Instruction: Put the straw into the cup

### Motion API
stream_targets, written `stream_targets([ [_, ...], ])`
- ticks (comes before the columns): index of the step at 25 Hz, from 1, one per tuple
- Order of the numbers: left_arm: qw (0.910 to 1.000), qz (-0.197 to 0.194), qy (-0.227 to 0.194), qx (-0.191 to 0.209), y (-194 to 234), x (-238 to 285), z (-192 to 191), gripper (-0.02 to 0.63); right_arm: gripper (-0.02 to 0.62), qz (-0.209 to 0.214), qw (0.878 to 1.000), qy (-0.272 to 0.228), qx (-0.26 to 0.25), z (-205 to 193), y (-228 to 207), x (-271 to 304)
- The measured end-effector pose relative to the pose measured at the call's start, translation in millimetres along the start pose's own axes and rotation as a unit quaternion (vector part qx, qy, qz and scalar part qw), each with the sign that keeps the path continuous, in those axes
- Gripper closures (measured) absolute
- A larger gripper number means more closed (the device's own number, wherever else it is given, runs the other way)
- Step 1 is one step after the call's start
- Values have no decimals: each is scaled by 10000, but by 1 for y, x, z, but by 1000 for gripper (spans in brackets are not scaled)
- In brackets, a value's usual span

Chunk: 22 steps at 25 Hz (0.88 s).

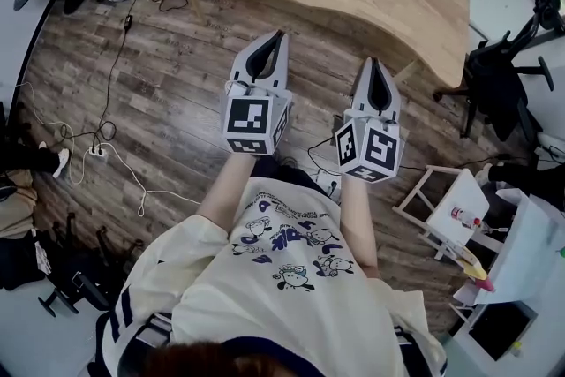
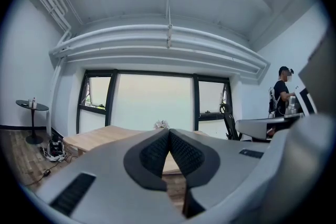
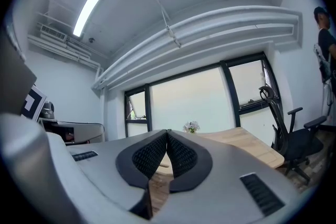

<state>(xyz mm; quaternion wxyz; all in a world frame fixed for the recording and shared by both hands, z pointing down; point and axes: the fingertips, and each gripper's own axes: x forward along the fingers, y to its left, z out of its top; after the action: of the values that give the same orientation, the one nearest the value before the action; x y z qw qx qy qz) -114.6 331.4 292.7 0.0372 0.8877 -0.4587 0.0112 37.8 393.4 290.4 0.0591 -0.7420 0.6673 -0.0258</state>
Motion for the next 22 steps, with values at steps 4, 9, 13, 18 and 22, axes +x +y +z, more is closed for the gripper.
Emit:
stream_targets([
  [4, 9999, 104, -45, 31, 1, -1, -1, 574, 597, 24, 10000, -8, 55, -3, -3, 1],
  [9, 9997, 195, -127, 53, 4, 0, 0, 574, 597, 62, 10000, -4, 47, -5, -7, 4],
  [13, 9997, 210, -84, 38, 10, 14, -3, 575, 597, 70, 9999, 40, 64, -9, -11, 18],
  [18, 9999, 114, -76, 27, 19, 45, -4, 574, 597, -16, 10000, 63, 49, -13, -17, 44],
  [22, 10000, 1, -77, 10, 32, 79, -3, 575, 597, -102, 9999, 79, 31, -16, -21, 78],
])
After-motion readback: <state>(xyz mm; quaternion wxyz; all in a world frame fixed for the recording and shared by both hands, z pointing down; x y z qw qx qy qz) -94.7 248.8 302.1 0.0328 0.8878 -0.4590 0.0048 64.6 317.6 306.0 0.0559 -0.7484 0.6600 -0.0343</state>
